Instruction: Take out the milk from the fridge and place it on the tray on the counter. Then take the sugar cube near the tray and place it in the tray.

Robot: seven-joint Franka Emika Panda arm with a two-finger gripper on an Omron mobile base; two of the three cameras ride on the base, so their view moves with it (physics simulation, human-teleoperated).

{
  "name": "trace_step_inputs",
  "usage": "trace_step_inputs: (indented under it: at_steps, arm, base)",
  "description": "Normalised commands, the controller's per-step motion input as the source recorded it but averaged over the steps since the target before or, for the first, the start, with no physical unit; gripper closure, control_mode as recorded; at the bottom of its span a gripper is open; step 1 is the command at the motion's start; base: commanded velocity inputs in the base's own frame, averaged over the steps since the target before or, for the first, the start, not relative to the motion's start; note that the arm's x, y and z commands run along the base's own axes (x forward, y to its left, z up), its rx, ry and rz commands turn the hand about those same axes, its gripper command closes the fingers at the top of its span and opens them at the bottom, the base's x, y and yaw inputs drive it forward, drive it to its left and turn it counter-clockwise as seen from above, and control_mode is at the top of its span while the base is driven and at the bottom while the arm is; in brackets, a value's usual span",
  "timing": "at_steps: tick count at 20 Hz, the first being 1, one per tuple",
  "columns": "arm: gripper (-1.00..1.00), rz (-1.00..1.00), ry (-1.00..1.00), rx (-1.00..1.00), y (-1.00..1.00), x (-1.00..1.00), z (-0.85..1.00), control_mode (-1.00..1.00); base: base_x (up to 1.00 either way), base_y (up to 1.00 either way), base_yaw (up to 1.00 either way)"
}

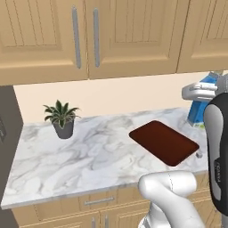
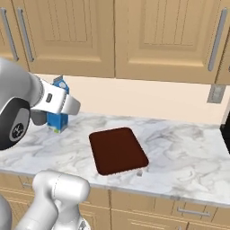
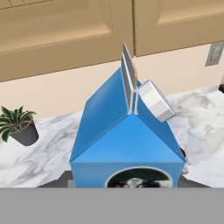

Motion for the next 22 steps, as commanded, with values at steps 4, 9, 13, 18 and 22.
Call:
trace_step_inputs:
  at_steps: [4, 9, 13, 18, 22]
  arm:
    - [1.0, 0.0, 0.0, 0.0, 0.0, 0.0, 0.0, 1.0]
    - [1.0, 0.0, 0.0, 0.0, 0.0, 0.0, 0.0, 1.0]
    - [1.0, 0.0, 0.0, 0.0, 0.0, 0.0, 0.0, 1.0]
    - [1.0, 0.0, 0.0, 0.0, 0.0, 0.0, 0.0, 1.0]
    - [1.0, 0.0, 0.0, 0.0, 0.0, 0.0, 0.0, 1.0]
  base:
    - [-0.32, -0.55, 0.03]
    - [-0.62, -0.62, 0.1]
    - [0.09, 0.11, 0.06]
    - [0.51, 0.02, 0.01]
    - [0.74, -0.07, 0.0]
